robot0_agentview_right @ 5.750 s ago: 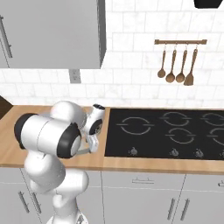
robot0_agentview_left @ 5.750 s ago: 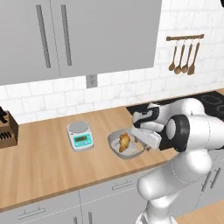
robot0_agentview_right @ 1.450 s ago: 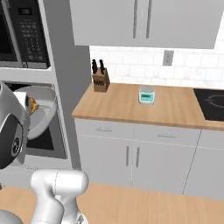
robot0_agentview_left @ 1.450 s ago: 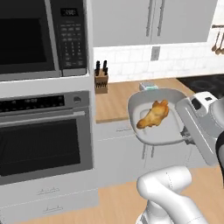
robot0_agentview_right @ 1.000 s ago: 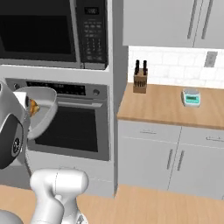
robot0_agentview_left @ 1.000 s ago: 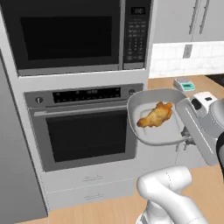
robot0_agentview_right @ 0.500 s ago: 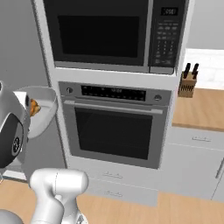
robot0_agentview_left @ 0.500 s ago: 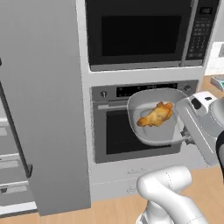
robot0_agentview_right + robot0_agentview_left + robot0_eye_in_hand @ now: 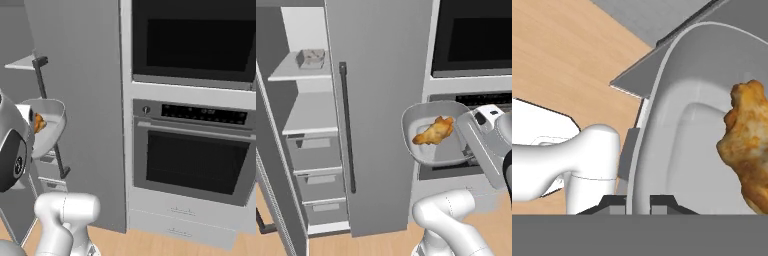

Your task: Take the meat container that has the chicken drumstick and place it on the second highest rack of the freezer. Then take the vegetable container that has the garlic and sweet potato and place it on the highest rack of the freezer.

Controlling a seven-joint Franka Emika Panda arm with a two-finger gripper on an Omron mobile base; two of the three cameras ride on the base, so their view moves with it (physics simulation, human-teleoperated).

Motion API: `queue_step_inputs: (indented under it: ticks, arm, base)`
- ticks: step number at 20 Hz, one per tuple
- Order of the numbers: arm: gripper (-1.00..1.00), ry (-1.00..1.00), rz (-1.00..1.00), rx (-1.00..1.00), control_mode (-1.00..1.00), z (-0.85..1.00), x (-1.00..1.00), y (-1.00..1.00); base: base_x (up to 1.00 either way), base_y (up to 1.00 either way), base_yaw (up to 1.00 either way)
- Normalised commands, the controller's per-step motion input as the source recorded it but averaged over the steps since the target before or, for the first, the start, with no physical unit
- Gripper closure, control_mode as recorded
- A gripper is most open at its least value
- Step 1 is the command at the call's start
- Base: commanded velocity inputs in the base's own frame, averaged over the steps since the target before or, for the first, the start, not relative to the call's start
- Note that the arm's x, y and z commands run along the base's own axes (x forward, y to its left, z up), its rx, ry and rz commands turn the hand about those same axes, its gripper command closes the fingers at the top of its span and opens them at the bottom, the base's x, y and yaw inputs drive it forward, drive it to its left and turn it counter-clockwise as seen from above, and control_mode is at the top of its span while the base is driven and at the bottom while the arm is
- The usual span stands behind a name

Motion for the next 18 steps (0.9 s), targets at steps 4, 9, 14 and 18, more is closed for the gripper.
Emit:
queue_step_inputs:
  ticks: [4,9,14,18]
  arm:
    - [1.0,0.0,0.0,0.0,1.0,0.0,0.0,0.0]
    - [1.0,0.0,0.0,0.0,1.0,0.0,0.0,0.0]
    - [1.0,0.0,0.0,0.0,1.0,0.0,0.0,0.0]
    - [1.0,0.0,0.0,0.0,1.0,0.0,0.0,0.0]
  base:
    - [0.35,1.0,0.03]
    - [0.61,0.75,0.0]
    - [0.73,0.16,-0.01]
    - [0.19,0.39,0.0]
